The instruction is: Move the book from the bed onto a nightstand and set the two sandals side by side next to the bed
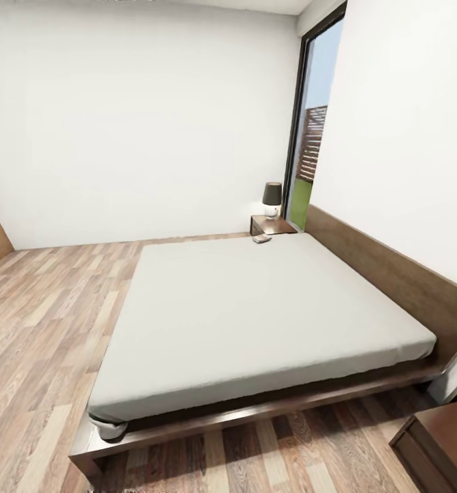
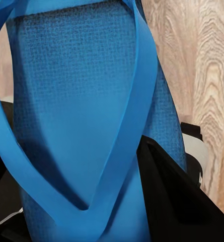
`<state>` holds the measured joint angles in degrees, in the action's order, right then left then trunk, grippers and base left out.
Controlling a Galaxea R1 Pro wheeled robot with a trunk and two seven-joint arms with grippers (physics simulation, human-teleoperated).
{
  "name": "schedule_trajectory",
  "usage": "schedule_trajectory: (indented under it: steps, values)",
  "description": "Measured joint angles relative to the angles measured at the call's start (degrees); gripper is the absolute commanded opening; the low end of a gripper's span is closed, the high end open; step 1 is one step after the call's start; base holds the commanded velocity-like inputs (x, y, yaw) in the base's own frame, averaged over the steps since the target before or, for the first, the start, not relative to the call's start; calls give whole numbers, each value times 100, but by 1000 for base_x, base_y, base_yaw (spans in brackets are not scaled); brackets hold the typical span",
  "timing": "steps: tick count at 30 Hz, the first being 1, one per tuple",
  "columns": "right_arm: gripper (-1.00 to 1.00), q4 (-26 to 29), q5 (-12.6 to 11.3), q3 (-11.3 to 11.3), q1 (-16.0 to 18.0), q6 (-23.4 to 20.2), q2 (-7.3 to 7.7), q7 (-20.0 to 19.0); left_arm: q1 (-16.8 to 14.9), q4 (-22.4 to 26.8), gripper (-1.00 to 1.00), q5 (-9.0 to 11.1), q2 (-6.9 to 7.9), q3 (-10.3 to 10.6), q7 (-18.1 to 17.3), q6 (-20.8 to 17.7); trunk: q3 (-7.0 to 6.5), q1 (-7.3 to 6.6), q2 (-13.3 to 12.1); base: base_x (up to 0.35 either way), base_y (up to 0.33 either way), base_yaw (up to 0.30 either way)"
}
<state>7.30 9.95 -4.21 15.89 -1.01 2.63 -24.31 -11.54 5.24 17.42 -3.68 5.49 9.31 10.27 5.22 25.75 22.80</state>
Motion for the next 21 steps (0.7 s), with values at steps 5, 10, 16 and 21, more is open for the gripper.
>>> schedule_trajectory:
  steps: [5, 10, 16, 21]
  values:
    - [-100, 0, 0, 1, 0, 0, 0, -1, 0, 1, -100, 0, 0, 0, 0, 1, 0, 0, 0, 0, 0, 286]
    - [-100, 0, 0, 1, 0, 0, 0, -1, 0, -1, -100, -5, 0, 1, 1, 1, 0, 0, 0, 0, 0, 286]
    - [-100, 0, 0, 2, 0, 0, 0, -1, 0, 0, -100, 1, 7, 5, 1, 0, 0, 0, 0, 0, 0, 286]
    - [-100, 1, 0, -2, -1, 0, 3, -1, -6, 12, -100, 10, 20, 302, 0, -1, 0, 0, 0, 0, 0, 172]
